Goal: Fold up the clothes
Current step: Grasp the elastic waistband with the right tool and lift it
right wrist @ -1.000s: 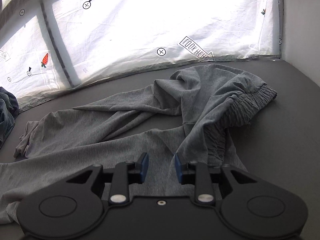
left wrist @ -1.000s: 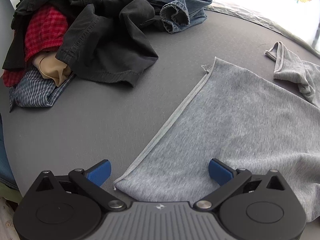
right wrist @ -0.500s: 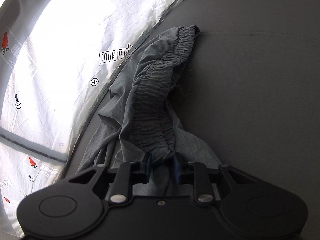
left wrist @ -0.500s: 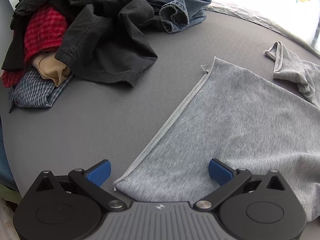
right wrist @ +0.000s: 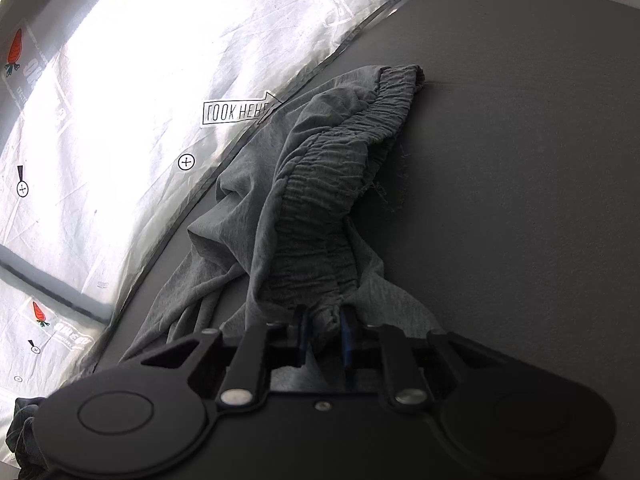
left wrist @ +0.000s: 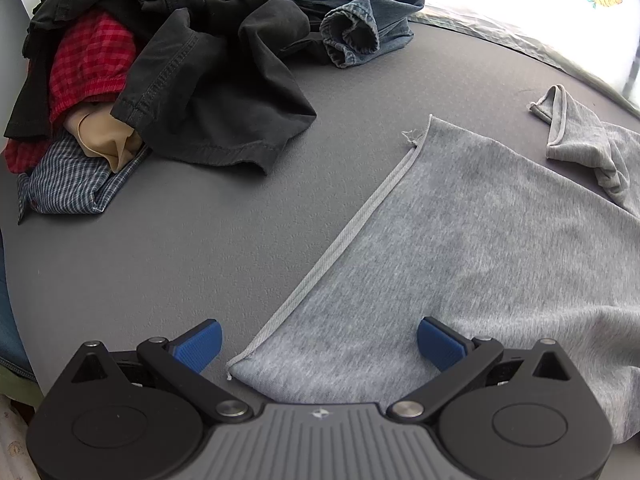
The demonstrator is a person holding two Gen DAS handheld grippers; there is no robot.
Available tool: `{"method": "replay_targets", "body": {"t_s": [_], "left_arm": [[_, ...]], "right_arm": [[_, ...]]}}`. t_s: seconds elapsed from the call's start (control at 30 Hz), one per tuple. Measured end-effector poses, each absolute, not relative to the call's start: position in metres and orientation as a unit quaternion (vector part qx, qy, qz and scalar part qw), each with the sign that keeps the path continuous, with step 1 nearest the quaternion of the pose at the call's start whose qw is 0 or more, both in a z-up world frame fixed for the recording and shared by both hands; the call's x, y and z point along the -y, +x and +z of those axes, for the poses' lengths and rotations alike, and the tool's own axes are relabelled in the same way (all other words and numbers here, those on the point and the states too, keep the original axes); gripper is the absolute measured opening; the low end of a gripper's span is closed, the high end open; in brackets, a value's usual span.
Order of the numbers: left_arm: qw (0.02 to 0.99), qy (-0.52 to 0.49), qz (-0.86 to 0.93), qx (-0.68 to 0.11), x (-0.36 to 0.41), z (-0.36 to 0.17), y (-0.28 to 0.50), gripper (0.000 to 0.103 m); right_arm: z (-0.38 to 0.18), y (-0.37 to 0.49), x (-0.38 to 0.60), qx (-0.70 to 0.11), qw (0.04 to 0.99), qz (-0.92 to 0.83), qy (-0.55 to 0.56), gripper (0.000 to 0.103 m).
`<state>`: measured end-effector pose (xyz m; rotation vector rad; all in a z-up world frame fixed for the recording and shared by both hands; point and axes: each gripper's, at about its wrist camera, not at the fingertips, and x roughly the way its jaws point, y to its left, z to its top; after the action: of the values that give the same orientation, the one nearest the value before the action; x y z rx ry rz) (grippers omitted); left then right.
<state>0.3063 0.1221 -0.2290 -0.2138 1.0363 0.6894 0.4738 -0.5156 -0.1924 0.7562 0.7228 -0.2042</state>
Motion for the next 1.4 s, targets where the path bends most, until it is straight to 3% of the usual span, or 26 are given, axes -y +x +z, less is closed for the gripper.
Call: {"method": "replay_targets", "body": {"t_s": [0.37, 0.57, 0.63, 0.7, 0.73, 1.07, 1.4], "left_arm": [[0.804, -0.089, 0.315, -0.495, -0.121, -0.228, 0.311, 0.103], [0.8, -0.11, 0.314, -0.499, -0.127, -0.228, 0.31, 0.103], [0.798, -0.127, 0.317, -0.497, -0.129, -0.229, 0.308, 0.103], [0.798, -0.135, 0.32, -0.493, -0.13, -0.23, 0.306, 0.103], [0.798, -0.139, 0.321, -0.49, -0.13, -0.23, 0.305, 0.103], [0.797, -0.175, 0.332, -0.472, -0.131, -0.232, 0.295, 0.103], [0.788, -0.191, 0.309, -0.498, -0.13, -0.229, 0.286, 0.103]], "right_arm": [[-0.096, 0.444, 0.642, -0.202, 0.914, -0.273, 0.222, 0.006], [-0.101, 0.449, 0.718, -0.247, 0.874, -0.38, 0.174, 0.007], [-0.114, 0.447, 0.72, -0.274, 0.861, -0.399, 0.156, 0.014], [-0.127, 0.439, 0.718, -0.279, 0.856, -0.398, 0.174, 0.037], [-0.134, 0.432, 0.717, -0.276, 0.855, -0.391, 0.199, 0.04], [-0.198, 0.399, 0.677, -0.301, 0.827, -0.348, 0.322, 0.05], [-0.205, 0.41, 0.659, -0.311, 0.833, -0.347, 0.297, 0.057]]}}
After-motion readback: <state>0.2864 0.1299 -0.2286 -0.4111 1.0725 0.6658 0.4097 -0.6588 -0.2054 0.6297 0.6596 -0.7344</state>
